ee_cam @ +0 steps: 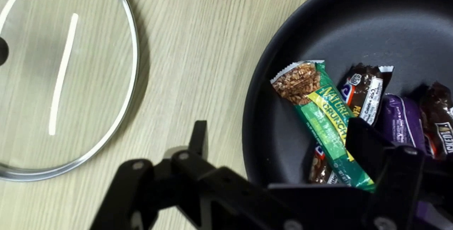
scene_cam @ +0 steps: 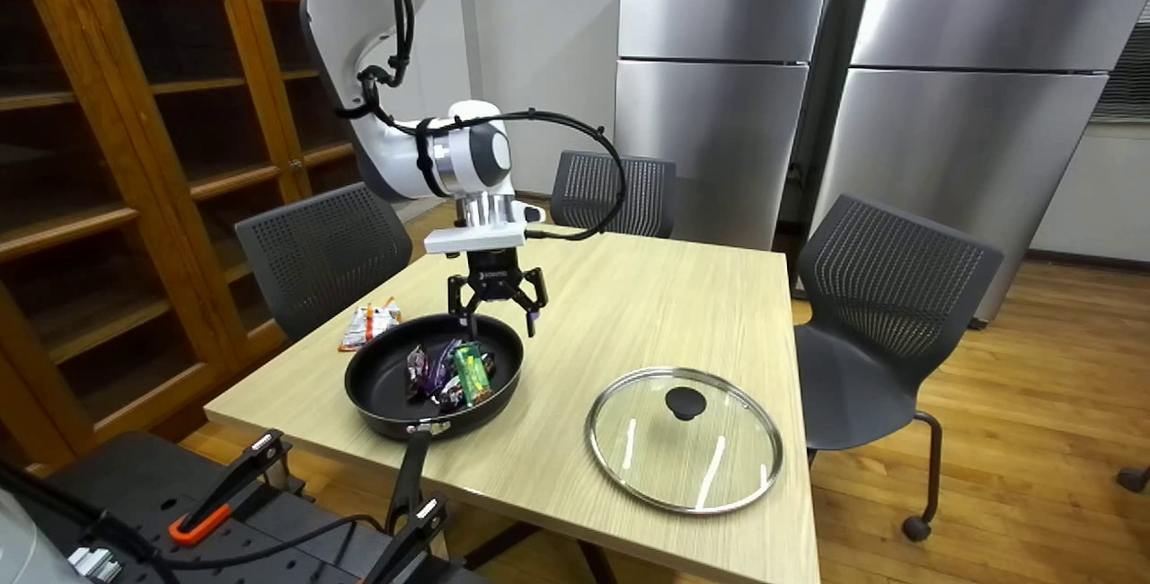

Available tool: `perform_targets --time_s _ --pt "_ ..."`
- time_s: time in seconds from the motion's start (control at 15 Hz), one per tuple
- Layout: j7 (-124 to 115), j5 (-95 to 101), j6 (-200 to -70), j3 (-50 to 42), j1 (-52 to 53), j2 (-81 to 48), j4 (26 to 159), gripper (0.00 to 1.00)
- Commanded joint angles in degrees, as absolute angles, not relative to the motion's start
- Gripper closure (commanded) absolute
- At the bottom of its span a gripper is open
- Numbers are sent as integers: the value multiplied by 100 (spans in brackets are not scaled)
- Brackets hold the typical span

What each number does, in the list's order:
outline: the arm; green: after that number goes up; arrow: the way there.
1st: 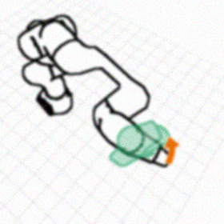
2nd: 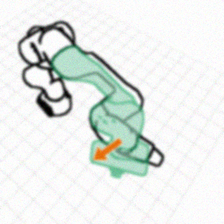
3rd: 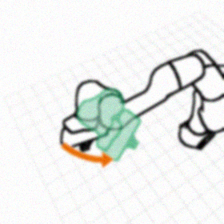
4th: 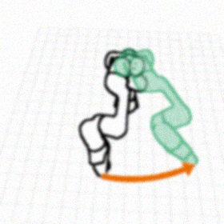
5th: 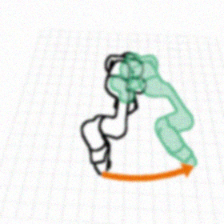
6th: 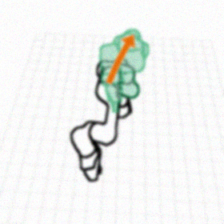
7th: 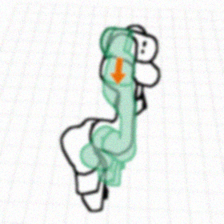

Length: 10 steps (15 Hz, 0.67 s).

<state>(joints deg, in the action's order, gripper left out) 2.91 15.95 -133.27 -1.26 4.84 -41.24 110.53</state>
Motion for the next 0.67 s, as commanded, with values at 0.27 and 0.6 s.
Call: perform_targets --time_s 0.27,0.6 --pt "-67 1087 -14163 -331 106 -3417 12040 0" --pt "-279 750 -14358 -478 -26 -3242 12274 0"
